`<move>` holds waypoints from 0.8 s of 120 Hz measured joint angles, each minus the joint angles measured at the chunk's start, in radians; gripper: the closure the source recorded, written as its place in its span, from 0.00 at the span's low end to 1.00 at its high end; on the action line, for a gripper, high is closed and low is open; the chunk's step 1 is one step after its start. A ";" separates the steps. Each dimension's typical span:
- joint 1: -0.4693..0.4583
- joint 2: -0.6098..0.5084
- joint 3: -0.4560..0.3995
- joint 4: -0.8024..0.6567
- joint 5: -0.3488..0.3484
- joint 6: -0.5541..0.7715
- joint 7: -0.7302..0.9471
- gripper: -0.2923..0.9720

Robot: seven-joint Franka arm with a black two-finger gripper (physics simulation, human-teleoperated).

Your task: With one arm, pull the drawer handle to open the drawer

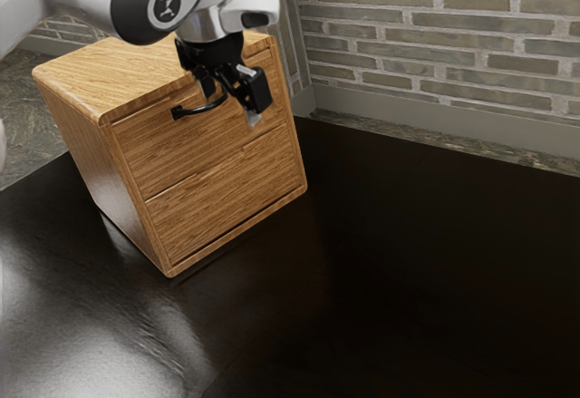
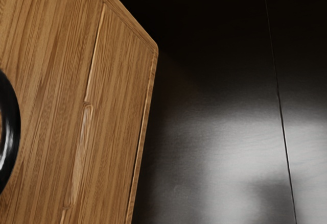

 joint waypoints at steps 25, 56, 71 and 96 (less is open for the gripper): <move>0.009 0.008 0.000 -0.027 -0.004 0.060 -0.003 0.23; 0.030 0.041 0.001 -0.043 -0.016 0.135 -0.006 0.23; 0.050 0.048 0.001 -0.042 -0.021 0.156 -0.007 0.23; 0.063 0.056 0.002 -0.043 -0.026 0.182 -0.008 0.23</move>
